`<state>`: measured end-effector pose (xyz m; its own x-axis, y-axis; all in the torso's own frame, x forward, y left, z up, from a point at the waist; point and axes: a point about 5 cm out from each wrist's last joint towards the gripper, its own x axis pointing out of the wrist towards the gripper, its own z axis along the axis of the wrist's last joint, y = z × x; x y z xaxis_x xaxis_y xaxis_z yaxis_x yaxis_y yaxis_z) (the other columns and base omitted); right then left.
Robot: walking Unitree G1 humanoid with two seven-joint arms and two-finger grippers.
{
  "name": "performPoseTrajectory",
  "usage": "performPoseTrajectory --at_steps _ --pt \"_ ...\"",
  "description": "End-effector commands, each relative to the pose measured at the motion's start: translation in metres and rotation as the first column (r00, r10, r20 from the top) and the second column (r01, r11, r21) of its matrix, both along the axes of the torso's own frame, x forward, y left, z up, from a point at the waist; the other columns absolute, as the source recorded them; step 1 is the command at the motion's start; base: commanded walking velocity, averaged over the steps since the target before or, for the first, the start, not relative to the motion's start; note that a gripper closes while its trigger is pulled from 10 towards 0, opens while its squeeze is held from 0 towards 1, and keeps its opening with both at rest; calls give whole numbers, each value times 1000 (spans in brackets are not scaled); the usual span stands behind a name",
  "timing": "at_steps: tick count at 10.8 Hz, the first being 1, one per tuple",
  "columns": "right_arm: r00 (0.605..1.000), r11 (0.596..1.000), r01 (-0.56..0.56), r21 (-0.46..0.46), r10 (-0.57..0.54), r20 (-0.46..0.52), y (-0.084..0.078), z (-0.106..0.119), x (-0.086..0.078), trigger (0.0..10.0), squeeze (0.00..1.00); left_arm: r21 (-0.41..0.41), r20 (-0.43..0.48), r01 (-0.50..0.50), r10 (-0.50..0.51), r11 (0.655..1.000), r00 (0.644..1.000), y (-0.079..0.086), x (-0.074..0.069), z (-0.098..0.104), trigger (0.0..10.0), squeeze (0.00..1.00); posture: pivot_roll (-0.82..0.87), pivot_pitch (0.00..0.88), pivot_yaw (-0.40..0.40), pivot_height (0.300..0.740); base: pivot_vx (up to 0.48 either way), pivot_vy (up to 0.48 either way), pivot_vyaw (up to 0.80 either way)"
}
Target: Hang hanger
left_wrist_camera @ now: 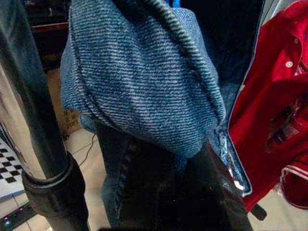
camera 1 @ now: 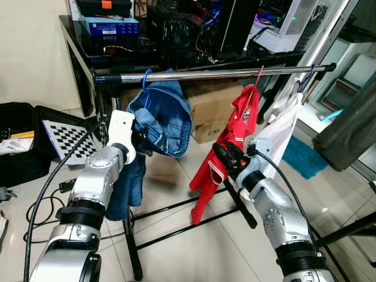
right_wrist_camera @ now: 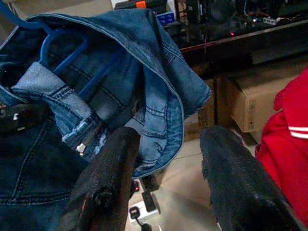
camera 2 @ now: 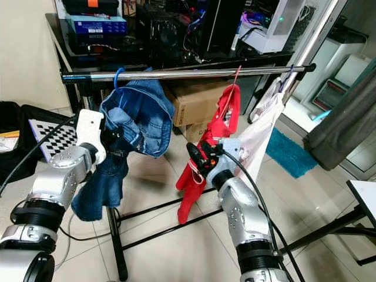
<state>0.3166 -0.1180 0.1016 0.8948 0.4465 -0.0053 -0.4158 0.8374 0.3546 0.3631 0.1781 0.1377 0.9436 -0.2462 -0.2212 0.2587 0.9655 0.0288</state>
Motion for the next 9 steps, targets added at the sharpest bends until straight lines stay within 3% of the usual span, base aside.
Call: performPoseTrajectory --at_steps 1,2,3,4,7,9 --pt "1000 1000 15 -17 -15 22 -6 3 0 10000 0 -22 -5 -14 14 1000 1000 -8 1 -2 10000 0 157 17 -131 740 0 0 0" --pt "1000 1000 16 -18 -16 22 -6 3 0 10000 0 -24 23 -33 34 999 999 -10 0 -3 10000 0 159 17 -132 740 0 0 0" --pt "1000 1000 16 -20 -16 23 -6 3 0 10000 0 -136 91 -55 68 989 993 -8 -2 3 10000 1000 159 17 -132 740 0 0 0" --pt "1000 1000 15 -20 -14 24 -6 4 0 10000 0 -163 125 -27 48 986 991 -9 -4 8 10000 1000 164 17 -133 740 0 0 0" --pt "1000 1000 15 -17 -15 24 -6 4 0 10000 0 -85 174 16 -1 996 985 -22 -15 3 10000 1000 162 21 -129 740 0 0 0" --pt "1000 1000 18 -16 -18 18 -6 2 -2 10000 0 12 320 31 -33 999 947 -36 -29 7 10000 1000 162 28 -129 740 0 0 0"
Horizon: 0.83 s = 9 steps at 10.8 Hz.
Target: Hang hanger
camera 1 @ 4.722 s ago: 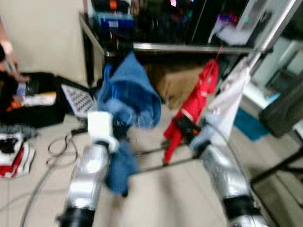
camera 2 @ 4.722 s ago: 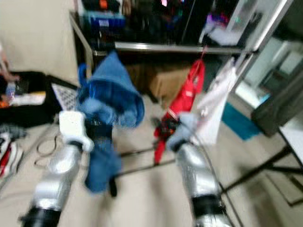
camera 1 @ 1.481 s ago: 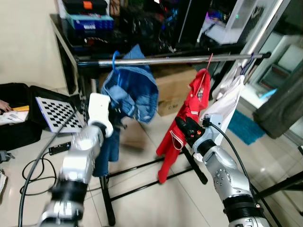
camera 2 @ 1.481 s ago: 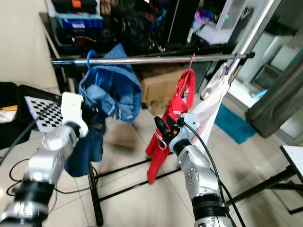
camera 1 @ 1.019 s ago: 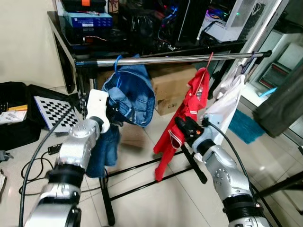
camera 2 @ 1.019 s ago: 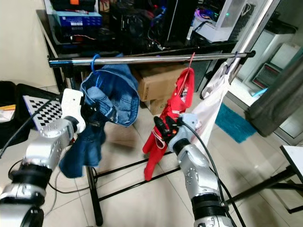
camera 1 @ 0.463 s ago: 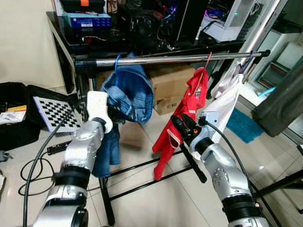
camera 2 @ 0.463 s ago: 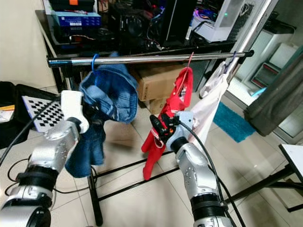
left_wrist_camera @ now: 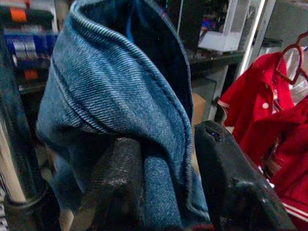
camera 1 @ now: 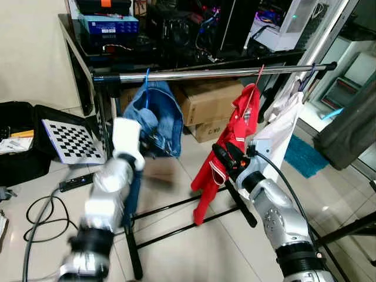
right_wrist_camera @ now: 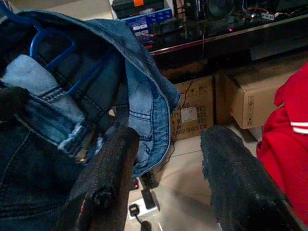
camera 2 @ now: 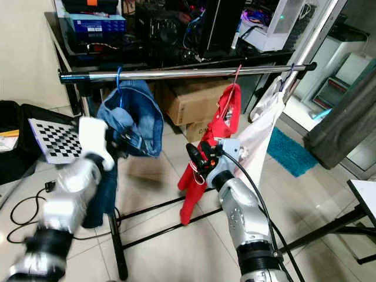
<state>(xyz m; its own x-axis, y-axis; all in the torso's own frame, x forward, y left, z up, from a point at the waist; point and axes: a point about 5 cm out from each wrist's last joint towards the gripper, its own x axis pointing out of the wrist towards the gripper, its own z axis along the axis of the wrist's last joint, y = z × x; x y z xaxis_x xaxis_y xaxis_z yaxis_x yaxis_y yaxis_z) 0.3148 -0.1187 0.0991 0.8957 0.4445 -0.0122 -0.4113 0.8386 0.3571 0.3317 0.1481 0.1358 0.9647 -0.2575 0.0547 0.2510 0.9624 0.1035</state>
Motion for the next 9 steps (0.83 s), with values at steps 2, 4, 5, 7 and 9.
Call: performPoseTrajectory --at_steps 2,4,5,7,9 --pt "1000 1000 15 -15 -14 21 -6 4 -1 10000 0 29 64 58 -60 998 996 -18 -5 11 10000 1000 164 34 -131 740 0 0 0" --pt "1000 1000 16 -17 -16 20 -7 4 -2 10000 0 13 71 23 -24 1000 997 -25 -13 3 10000 1000 158 34 -131 740 0 0 0" --pt "1000 1000 19 -17 -19 20 -8 4 -2 10000 0 9 77 21 -22 1000 997 -27 -17 2 10000 0 157 34 -132 740 0 0 0" --pt "1000 1000 24 -21 -23 16 -10 3 -2 10000 0 47 147 8 -15 999 989 -32 -28 2 10000 0 156 31 -134 740 0 0 0" --pt "1000 999 28 -27 -28 12 -11 1 -2 10000 0 49 163 -13 4 999 987 -30 -37 -5 10000 0 157 27 -138 740 0 0 0"
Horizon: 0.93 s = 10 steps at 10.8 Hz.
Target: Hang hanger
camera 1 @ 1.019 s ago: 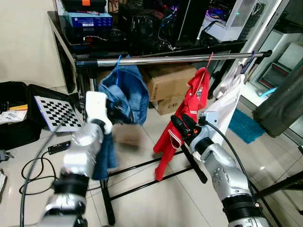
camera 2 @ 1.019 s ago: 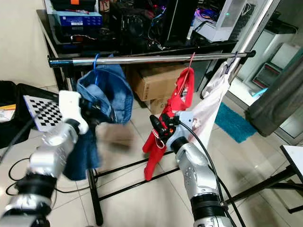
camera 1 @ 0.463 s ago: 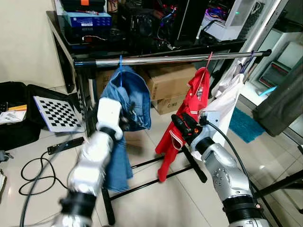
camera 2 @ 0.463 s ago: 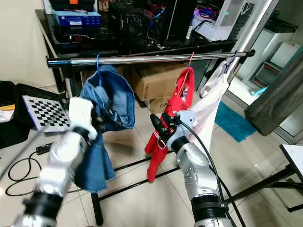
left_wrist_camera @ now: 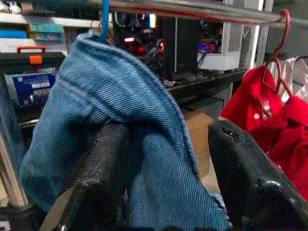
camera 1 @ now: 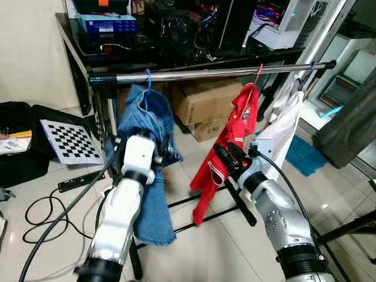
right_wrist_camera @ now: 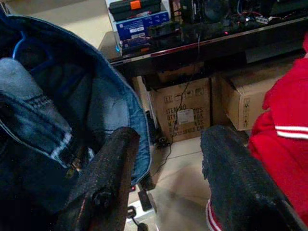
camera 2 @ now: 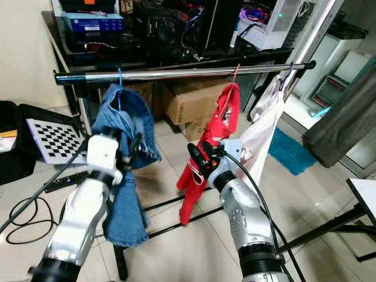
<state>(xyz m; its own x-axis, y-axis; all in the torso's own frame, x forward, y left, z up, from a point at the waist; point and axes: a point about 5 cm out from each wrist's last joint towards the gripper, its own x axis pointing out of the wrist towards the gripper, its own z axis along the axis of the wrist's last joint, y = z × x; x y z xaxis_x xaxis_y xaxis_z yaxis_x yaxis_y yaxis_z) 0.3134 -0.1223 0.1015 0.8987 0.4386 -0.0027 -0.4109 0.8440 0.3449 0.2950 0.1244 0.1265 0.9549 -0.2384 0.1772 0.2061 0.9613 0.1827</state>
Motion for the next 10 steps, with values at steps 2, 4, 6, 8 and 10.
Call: performPoseTrajectory --at_steps 2,4,6,8,10 --pt "1000 999 26 -26 -26 -10 -8 -4 -1 10000 0 3 3 28 -28 1000 1000 -7 -8 -4 10000 0 157 28 -140 740 0 0 0" --pt "997 996 66 -52 -67 -29 -14 -10 -1 10000 0 -2 2 69 -69 998 998 -13 -17 -11 10000 0 156 31 -141 740 0 0 0" --pt "990 974 144 -176 -140 32 -23 -14 0 10000 0 -49 -9 91 -92 995 996 -18 -24 -17 10000 0 154 28 -147 740 0 0 0" --pt "981 948 177 -264 -147 130 -34 -20 -9 10000 0 -159 -81 81 -95 984 992 -19 -28 -32 10000 0 155 30 -159 740 0 0 0" --pt "982 939 176 -297 -148 115 -43 -31 -15 10000 0 -139 -140 136 -155 981 978 -22 -37 -49 10000 0 157 30 -172 740 0 0 0"
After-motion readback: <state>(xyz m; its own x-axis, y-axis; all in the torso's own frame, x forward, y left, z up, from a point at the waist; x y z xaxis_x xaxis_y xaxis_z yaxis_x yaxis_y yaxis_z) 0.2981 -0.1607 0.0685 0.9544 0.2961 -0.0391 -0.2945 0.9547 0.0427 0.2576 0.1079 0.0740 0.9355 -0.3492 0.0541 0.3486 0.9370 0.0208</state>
